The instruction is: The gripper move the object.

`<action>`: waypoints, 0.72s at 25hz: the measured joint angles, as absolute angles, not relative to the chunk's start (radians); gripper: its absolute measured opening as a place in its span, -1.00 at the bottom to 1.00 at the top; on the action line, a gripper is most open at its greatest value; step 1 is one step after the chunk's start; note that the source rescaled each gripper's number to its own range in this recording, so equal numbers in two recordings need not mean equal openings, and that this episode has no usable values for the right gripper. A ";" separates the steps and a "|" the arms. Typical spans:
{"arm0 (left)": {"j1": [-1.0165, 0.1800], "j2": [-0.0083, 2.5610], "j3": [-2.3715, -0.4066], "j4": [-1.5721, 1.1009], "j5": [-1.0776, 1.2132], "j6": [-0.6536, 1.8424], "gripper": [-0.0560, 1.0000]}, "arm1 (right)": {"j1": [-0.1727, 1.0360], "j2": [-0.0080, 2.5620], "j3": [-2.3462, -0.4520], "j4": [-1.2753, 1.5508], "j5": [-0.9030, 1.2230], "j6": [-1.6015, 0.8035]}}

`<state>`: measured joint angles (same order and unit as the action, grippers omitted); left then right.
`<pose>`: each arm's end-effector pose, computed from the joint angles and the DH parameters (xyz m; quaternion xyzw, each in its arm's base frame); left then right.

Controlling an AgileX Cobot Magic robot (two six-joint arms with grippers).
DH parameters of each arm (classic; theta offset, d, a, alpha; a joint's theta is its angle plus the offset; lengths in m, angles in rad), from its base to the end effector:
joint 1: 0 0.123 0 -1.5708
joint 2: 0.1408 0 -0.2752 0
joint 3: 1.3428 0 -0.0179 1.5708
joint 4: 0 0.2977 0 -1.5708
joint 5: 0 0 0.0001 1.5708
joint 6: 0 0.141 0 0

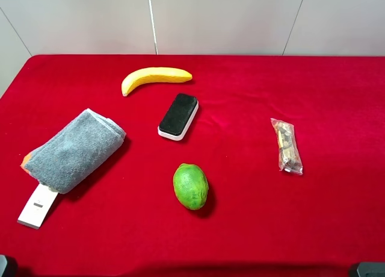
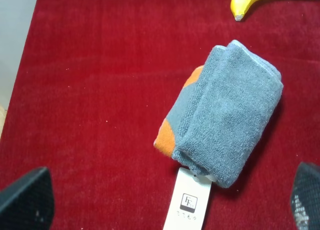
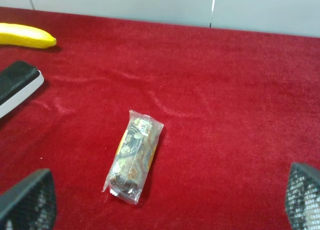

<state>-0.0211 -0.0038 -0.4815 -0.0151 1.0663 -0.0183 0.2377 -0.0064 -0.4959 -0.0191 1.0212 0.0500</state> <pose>0.0920 -0.0038 0.2700 0.0015 0.8585 -0.0176 0.5126 0.0907 0.0196 0.2812 -0.0787 0.8384 0.0678 0.5350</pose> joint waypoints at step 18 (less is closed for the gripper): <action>-0.021 -0.004 -0.482 -0.015 1.066 -0.018 1.00 | 0.238 -0.006 -0.496 -0.019 1.021 0.050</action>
<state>-0.0211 -0.0038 -0.4815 -0.0151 1.0663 -0.0183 0.2377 -0.0064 -0.4959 -0.0191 1.0212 0.0500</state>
